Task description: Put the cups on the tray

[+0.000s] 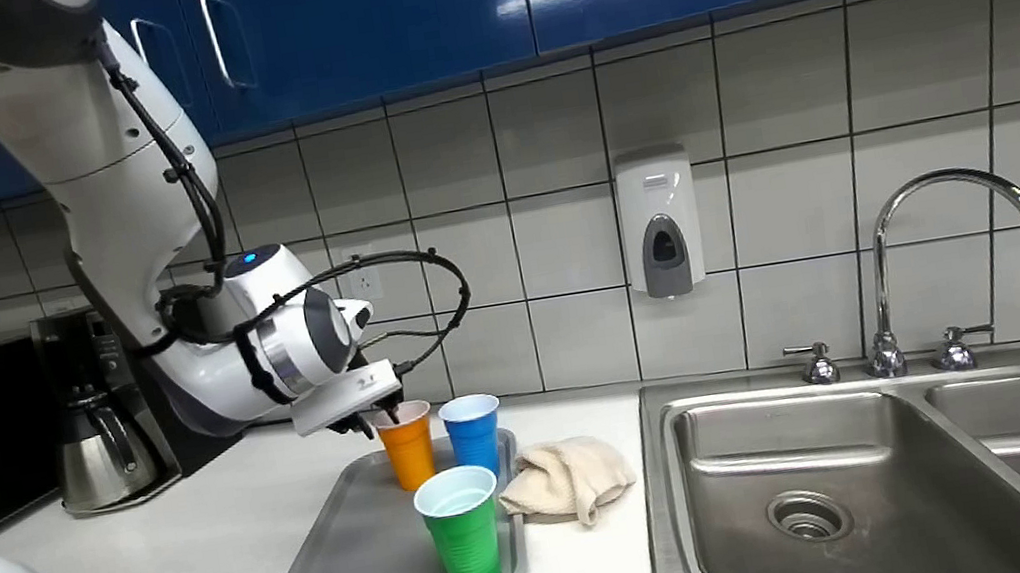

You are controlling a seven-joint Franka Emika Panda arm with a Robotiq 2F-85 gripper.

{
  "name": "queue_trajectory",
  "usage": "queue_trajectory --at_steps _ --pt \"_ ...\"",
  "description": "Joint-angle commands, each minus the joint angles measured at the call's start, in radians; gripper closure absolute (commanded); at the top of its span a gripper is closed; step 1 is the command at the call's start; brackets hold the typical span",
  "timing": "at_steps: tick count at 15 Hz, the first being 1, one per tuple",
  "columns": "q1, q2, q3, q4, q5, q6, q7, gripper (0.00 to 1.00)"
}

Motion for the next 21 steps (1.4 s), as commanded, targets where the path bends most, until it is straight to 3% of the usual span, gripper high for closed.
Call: queue_trajectory --at_steps 1,4,5,9,15,16,18,21 --pt "0.023 -0.024 -0.026 -0.02 -0.011 0.008 0.011 0.23" --pt "0.011 -0.041 -0.01 -0.022 0.002 -0.004 0.004 0.02" --pt "0.011 -0.046 -0.01 -0.024 0.003 -0.004 0.004 0.0" --pt "0.013 -0.092 -0.018 -0.041 0.014 -0.028 0.022 0.0" --pt "-0.029 -0.258 0.031 -0.119 0.077 -0.199 -0.037 0.0" --pt "-0.106 -0.298 0.111 -0.133 0.066 -0.258 -0.03 0.0" --pt "-0.158 -0.358 0.182 -0.161 0.146 -0.358 -0.085 0.0" --pt "-0.21 -0.424 0.228 -0.185 0.227 -0.444 -0.153 0.0"
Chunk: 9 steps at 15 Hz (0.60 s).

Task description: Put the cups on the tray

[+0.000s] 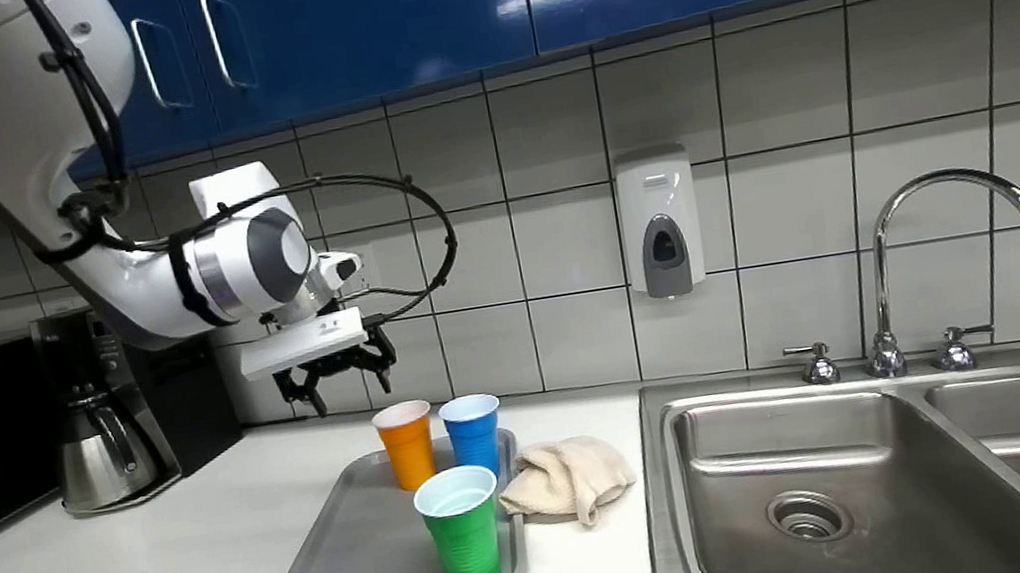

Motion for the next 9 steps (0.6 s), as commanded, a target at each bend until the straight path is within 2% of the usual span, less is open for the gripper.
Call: queue_trajectory --at_steps 1,6,7,9 --pt "-0.08 -0.121 0.068 -0.067 0.101 -0.106 -0.125 0.0" --pt "-0.119 -0.181 0.055 -0.088 0.136 -0.198 -0.192 0.0" --pt "-0.115 -0.131 0.071 -0.061 0.122 -0.152 -0.154 0.0" --pt "-0.121 -0.135 0.07 -0.063 0.122 -0.155 -0.155 0.0"
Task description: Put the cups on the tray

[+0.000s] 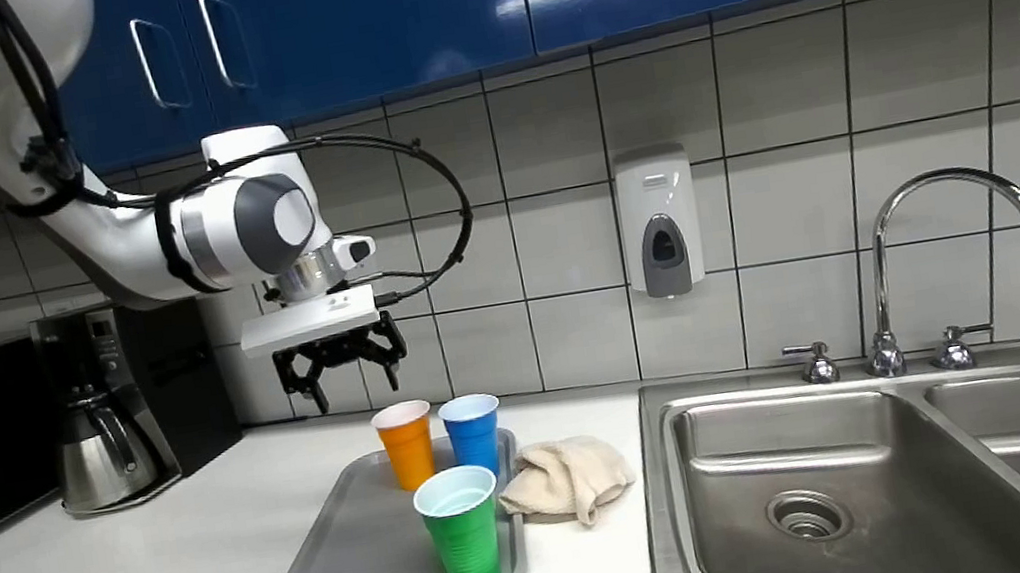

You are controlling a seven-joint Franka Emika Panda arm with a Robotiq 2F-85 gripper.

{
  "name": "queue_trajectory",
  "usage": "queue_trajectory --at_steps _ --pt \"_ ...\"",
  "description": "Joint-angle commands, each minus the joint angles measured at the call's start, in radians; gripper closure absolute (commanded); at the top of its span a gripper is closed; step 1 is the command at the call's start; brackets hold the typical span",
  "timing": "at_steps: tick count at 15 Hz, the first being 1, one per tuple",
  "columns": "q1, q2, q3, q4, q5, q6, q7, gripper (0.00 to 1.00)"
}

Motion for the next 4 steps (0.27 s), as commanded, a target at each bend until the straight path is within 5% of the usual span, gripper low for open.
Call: queue_trajectory --at_steps 1,4 --pt "-0.029 0.002 0.031 0.001 0.003 -0.002 -0.001 0.0" --pt "-0.028 0.007 0.037 0.001 0.003 -0.001 0.0 0.0"
